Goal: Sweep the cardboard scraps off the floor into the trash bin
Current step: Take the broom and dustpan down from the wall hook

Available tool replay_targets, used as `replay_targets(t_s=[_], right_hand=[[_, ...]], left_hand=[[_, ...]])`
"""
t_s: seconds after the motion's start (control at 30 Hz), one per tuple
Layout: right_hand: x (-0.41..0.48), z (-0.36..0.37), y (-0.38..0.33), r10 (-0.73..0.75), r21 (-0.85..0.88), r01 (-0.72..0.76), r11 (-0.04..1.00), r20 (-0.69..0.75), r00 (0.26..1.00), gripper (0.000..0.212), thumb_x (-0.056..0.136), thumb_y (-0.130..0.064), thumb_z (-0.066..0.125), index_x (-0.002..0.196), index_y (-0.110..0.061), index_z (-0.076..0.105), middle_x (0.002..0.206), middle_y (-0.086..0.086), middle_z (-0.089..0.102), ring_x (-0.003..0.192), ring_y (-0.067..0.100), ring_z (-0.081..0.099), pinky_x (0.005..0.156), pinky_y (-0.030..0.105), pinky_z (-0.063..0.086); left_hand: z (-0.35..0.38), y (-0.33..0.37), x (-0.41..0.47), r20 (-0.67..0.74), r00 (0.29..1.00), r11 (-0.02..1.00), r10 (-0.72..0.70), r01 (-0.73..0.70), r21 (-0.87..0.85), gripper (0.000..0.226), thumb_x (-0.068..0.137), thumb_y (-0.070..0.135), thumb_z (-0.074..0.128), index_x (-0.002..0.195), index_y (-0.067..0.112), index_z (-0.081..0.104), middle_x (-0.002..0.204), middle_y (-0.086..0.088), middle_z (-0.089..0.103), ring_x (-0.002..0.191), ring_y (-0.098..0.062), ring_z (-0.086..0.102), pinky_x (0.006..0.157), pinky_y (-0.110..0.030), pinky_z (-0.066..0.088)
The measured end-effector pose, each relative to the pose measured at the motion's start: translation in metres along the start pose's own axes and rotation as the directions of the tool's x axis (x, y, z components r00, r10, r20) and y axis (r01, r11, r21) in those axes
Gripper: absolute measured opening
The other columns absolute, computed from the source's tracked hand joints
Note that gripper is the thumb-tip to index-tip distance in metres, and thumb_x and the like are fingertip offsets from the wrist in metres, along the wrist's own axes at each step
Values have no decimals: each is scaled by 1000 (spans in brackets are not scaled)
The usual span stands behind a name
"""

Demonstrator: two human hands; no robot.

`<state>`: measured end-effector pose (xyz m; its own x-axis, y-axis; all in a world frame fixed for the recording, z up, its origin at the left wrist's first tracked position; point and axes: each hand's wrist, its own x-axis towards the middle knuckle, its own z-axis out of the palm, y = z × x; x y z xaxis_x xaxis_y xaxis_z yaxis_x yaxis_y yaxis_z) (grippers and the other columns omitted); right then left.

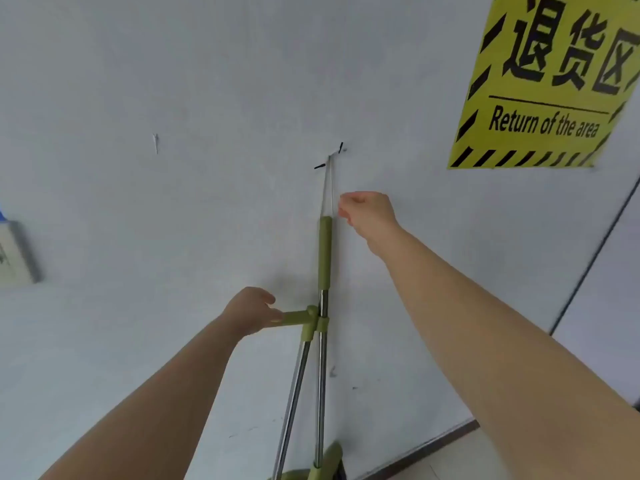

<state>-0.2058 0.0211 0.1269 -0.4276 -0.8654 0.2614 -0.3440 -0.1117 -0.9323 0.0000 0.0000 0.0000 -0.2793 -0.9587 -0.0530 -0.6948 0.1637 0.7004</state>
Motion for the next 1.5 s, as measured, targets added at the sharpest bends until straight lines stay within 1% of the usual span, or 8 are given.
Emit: replay_targets(t_s=[0.13,0.3,0.47,0.87,0.97,1.2,1.37,1.5], right_hand=[[17,14,-4,-36,-14,36,999,-27,999,22,84,-6,52,82,12,64,72,8,50,69,16,44,54,23,29],[34,16,-3,-106,6,107,994,-44,993,18,83,-10,64,66,-14,67,65,2,63,64,15,58,55,22,43],[46,15,1,-105,31,105,994,-25,994,16,80,-9,61,75,5,68,65,8,55,61,16,50,56,25,37],[52,-12,-35,-296,207,267,941,129,946,18,80,-11,63,69,2,70,65,3,60,61,13,51,61,23,42],[47,-21,-27,-272,305,190,933,253,928,21,84,-12,64,65,-17,70,65,-3,65,61,9,58,59,16,47],[37,-31,1,-184,405,-1,914,418,890,15,88,-11,63,75,-12,69,66,0,69,62,15,65,61,22,54],[31,-23,29,34,152,-120,981,474,880,11,86,-13,59,78,-11,66,74,3,69,61,13,62,56,23,51],[12,-5,55,260,-45,-292,955,598,758,21,90,-29,56,81,-12,64,75,7,65,46,13,51,42,18,40]], left_hand=[[3,-3,16,70,998,1000,-8,7,17,48,80,16,75,126,8,64,118,-7,66,98,-20,61,81,-26,49],[12,-11,26,149,988,998,-45,37,53,35,78,17,74,113,13,70,98,-5,68,80,-15,61,68,-22,49],[18,-14,25,138,990,998,-20,12,55,11,80,15,70,88,14,77,67,-2,63,55,-9,51,52,-18,40],[23,8,4,1,999,999,-37,37,19,8,81,14,71,86,18,76,73,-1,66,66,-11,55,60,-20,42],[28,9,-5,-11,998,998,-65,65,24,9,81,15,71,88,20,76,74,0,66,67,-10,55,60,-20,41],[43,2,-26,-77,990,993,-115,116,16,11,84,16,72,95,17,75,81,-2,69,72,-11,58,62,-19,43],[46,-3,-41,-118,981,988,-157,155,-19,11,84,17,72,94,17,76,84,-7,71,74,-14,59,67,-24,47],[49,-15,-57,-137,969,978,-206,200,-53,7,83,17,73,89,20,75,82,-7,71,73,-15,58,67,-25,46]])
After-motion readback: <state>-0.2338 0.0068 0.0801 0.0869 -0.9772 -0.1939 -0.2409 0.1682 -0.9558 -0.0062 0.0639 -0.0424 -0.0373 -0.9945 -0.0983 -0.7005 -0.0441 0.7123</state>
